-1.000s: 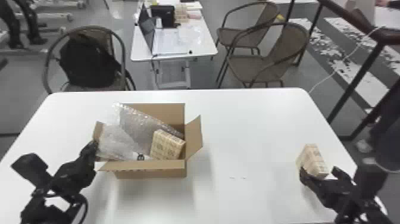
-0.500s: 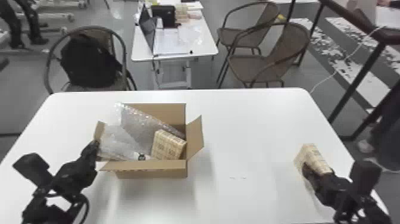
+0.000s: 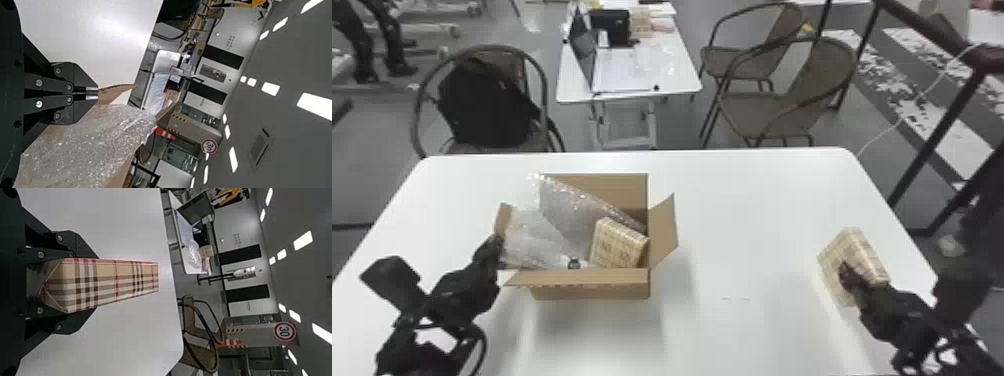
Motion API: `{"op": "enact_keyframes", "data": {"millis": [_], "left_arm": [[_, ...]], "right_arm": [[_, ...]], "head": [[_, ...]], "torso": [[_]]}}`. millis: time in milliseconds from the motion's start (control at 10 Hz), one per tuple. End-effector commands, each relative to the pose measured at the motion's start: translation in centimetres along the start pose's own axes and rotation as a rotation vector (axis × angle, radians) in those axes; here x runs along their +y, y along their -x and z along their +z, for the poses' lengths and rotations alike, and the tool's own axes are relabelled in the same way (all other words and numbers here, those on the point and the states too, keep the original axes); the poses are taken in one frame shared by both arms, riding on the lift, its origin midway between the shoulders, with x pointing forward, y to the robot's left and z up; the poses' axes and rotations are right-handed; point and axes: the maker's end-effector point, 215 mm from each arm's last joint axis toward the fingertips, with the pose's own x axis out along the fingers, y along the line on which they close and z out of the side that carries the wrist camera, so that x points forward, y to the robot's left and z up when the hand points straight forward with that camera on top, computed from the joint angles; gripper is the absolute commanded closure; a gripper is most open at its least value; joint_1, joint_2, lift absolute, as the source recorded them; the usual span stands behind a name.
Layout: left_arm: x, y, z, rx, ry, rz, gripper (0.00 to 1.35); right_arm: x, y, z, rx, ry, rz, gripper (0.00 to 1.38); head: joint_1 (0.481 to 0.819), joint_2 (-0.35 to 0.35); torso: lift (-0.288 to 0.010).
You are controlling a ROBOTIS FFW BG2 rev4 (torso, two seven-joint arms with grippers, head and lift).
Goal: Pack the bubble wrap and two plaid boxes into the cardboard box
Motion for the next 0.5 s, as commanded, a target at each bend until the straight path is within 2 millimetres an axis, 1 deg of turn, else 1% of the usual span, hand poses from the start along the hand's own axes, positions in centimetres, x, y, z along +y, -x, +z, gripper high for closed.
{"op": "enact_keyframes", "data": {"millis": [0,200,300,400], "left_arm": [[-0.1,0.0,-0.1,0.0,0.001,0.0,1.22],[-0.4,-0.3,-0.1,0.002,-0.001,-0.005,1.22],[-0.5,-0.5,-0.1,0.003,-0.001,-0.009,1.22],[-0.7,-0.6,-0.1,0.005,-0.001,-0.012,1.22]], "right_arm": [[6.0,-1.6,4.3,-0.025,-0.039,0.146,1.01],[16.6,-4.9,10.1,-0.018,-0.01,0.434,1.01],[21.5,-6.0,12.4,-0.001,0.035,0.571,1.01],[25.8,-6.8,14.0,0.0,0.073,0.685,1.01]], "head": [[0.695,0.025],[0.695,0.089],[0.695,0.146],[0.695,0.196]], "torso": [[-0.071],[-0.071],[-0.071],[-0.071]]}}
